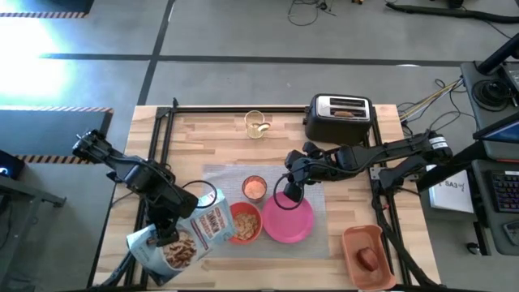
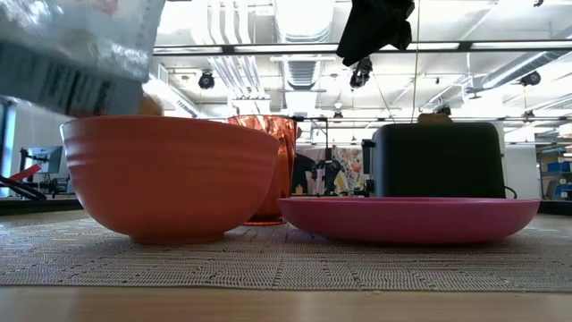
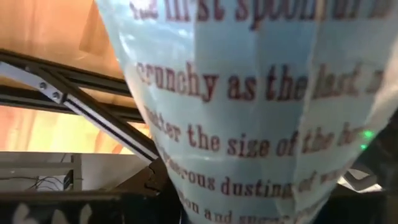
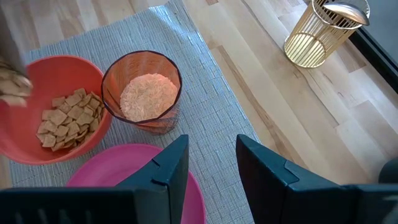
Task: Arrange a breakfast setting
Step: Pour the cereal from the blue cereal box into the orange bowl
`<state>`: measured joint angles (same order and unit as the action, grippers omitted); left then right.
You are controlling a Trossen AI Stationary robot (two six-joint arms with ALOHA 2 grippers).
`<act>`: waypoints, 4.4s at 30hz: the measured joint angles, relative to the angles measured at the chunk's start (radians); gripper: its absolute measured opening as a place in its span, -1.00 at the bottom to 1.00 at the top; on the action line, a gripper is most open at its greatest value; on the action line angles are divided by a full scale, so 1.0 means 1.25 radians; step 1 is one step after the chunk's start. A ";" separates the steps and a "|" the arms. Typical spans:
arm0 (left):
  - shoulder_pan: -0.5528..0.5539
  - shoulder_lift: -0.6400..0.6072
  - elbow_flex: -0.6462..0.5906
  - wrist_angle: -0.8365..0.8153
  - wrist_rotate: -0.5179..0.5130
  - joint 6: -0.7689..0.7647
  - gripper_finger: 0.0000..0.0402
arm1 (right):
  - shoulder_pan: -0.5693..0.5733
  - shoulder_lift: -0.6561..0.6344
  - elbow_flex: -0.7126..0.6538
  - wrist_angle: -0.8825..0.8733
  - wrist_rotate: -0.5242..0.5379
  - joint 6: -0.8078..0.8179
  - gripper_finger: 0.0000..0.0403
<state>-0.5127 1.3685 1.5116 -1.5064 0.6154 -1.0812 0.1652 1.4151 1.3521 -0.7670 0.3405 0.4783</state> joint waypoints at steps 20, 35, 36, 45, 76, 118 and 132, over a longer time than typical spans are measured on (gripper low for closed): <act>0.003 0.003 0.000 -0.008 -0.016 0.006 -0.24 | 0.000 0.000 0.000 0.002 0.000 0.000 -0.39; 0.014 0.008 0.000 -0.014 0.001 0.017 -0.27 | 0.000 0.000 0.000 0.002 0.000 0.000 -0.39; 0.014 0.008 0.000 -0.010 0.003 0.019 -0.27 | 0.000 0.000 0.000 0.002 0.000 0.000 -0.39; 0.014 0.008 0.000 -0.004 0.003 0.020 -0.27 | 0.000 0.000 0.000 0.002 0.000 0.000 -0.39; -0.052 -0.010 0.000 -0.018 -0.121 0.039 -0.28 | 0.000 0.000 0.000 0.002 0.000 0.000 -0.39; -0.370 -0.007 0.000 -0.017 -0.593 -0.107 -0.34 | 0.000 0.000 0.000 0.003 0.000 0.000 -0.39; -0.438 -0.004 -0.001 -0.025 -0.712 -0.163 -0.38 | 0.000 0.000 0.000 0.002 0.000 0.000 -0.39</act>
<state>-1.0597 1.3636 1.5108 -1.5375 -0.2750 -1.2849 0.1654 1.4151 1.3521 -0.7639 0.3401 0.4786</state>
